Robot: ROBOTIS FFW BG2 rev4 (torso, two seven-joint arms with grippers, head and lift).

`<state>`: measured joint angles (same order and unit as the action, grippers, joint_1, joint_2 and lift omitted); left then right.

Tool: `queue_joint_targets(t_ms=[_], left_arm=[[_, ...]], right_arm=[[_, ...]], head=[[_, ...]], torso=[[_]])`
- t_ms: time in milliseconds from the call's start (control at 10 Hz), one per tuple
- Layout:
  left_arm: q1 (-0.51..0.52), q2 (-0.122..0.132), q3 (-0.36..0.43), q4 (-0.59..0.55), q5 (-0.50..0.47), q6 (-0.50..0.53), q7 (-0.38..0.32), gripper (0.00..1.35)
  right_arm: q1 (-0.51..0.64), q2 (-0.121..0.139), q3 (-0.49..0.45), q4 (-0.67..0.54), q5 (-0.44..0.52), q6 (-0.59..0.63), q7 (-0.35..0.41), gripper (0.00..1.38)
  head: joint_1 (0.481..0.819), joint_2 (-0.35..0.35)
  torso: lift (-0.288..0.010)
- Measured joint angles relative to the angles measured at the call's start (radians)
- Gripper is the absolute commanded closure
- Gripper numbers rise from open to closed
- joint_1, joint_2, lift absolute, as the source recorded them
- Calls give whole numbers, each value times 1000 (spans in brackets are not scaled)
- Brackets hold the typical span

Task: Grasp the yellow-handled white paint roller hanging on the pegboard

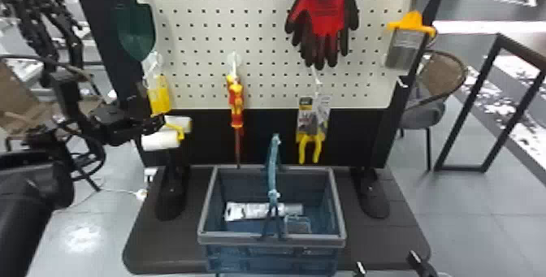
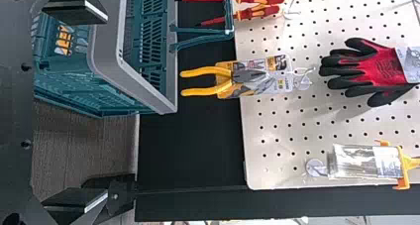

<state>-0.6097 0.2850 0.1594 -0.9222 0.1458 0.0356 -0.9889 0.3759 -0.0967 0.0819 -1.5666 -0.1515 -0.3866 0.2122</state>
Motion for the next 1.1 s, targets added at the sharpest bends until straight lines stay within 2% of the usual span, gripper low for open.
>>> queue_joint_targets(t_ms=[200, 300, 400, 500, 600, 800, 900, 1100], left_arm=[[-30, -3, -28, 45, 3, -15, 2, -2], [-35, -3, -32, 61, 3, -16, 4, 53], [-38, -2, -35, 72, 3, -15, 4, 363], [-39, -2, -38, 77, 3, -15, 4, 756], [-40, -1, -41, 78, 3, -14, 6, 832], [-42, -1, -51, 79, 15, -18, 10, 837], [-44, 0, -59, 79, 12, -20, 5, 1171], [-43, 0, -66, 78, 8, -51, 15, 1217]], right_arm=[[-6, 6, -1, 7, -5, 0, 11, 68], [-7, 8, -1, 9, -7, 0, 12, 68], [-7, 9, -1, 11, -10, 0, 13, 68], [-7, 9, -1, 12, -11, 0, 13, 68], [-6, 9, -1, 12, -12, 0, 13, 68], [-6, 11, -1, 13, -13, 0, 13, 68], [-7, 11, -1, 14, -13, 0, 13, 68], [-8, 11, -1, 14, -13, 0, 13, 68]], head=[[549, 0], [549, 0], [549, 0], [549, 0], [549, 0], [549, 0], [549, 0], [549, 0]], torso=[[-100], [-100], [-100], [-100], [-100], [-100], [-100], [-100]])
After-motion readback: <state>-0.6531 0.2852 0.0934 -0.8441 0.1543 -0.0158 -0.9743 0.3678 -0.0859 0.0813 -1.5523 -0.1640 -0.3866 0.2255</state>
